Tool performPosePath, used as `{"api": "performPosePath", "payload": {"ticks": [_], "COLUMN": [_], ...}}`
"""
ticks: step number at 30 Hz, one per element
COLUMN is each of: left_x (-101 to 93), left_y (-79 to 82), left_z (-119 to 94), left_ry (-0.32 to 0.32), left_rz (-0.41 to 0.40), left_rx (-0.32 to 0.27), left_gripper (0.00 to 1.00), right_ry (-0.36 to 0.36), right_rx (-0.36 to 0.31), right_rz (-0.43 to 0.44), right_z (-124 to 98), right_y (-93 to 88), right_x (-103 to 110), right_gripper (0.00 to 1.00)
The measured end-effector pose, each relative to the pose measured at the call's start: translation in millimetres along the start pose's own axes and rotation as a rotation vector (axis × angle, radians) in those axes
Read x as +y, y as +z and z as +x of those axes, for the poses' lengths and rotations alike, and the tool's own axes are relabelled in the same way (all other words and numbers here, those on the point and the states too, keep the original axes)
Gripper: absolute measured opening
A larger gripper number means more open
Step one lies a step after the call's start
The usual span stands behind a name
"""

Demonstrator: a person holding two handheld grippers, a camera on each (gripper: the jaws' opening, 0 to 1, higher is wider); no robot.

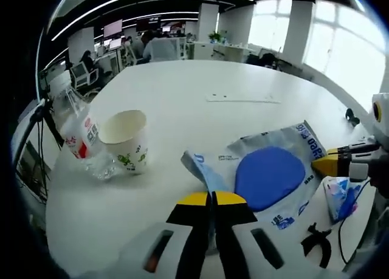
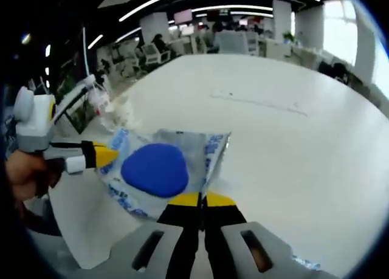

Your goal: Arrange the tabletop items into an orderly group along one side of the table until the central work area is clear of visible clutter.

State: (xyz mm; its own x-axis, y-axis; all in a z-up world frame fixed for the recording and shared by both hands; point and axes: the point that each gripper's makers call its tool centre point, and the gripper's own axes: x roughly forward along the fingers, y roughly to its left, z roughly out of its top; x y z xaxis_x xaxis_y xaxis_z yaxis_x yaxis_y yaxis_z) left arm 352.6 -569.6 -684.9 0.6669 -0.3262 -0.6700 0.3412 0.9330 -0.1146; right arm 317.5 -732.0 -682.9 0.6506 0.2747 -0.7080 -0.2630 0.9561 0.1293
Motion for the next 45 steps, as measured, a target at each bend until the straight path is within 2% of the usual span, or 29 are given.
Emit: {"api": "performPosePath", "payload": {"ticks": [6,14,24,29,33,37,45], "left_x": [-3.1,1.6,10.5,15.1,17.4,20.0,28.3], "left_y": [19.2,32.2,33.0,32.9,33.4,34.4,26.9], "left_z": [10.3,21.5,42.6,45.4,49.9,52.2,57.5], "left_ry": [-0.010,-0.020,-0.017,0.000,0.006,0.012,0.048], "left_rz": [0.027,-0.026,-0.042,-0.062,-0.061,-0.050,-0.036], "left_rx": [-0.008,-0.011,0.033,0.051,0.067,0.077,0.120], "left_gripper": [0.01,0.01,0.01,0.01,0.01,0.01,0.01], "right_ry": [-0.014,-0.015,-0.009,-0.003,-0.001,0.000,0.003], "right_rx": [-0.016,-0.025,0.001,0.009,0.024,0.035,0.070], "right_rz": [0.054,0.079,0.111,0.114,0.157,0.158,0.186], "right_z": [5.6,15.6,37.1,47.5,54.8,61.1,76.6], "right_y": [11.5,23.9,27.9,32.7,31.0,30.6,25.1], "right_x": [-11.1,-20.0,-24.3,-23.4,-25.0,-23.6,-21.3], "right_gripper": [0.00,0.00,0.00,0.00,0.00,0.00,0.00]}}
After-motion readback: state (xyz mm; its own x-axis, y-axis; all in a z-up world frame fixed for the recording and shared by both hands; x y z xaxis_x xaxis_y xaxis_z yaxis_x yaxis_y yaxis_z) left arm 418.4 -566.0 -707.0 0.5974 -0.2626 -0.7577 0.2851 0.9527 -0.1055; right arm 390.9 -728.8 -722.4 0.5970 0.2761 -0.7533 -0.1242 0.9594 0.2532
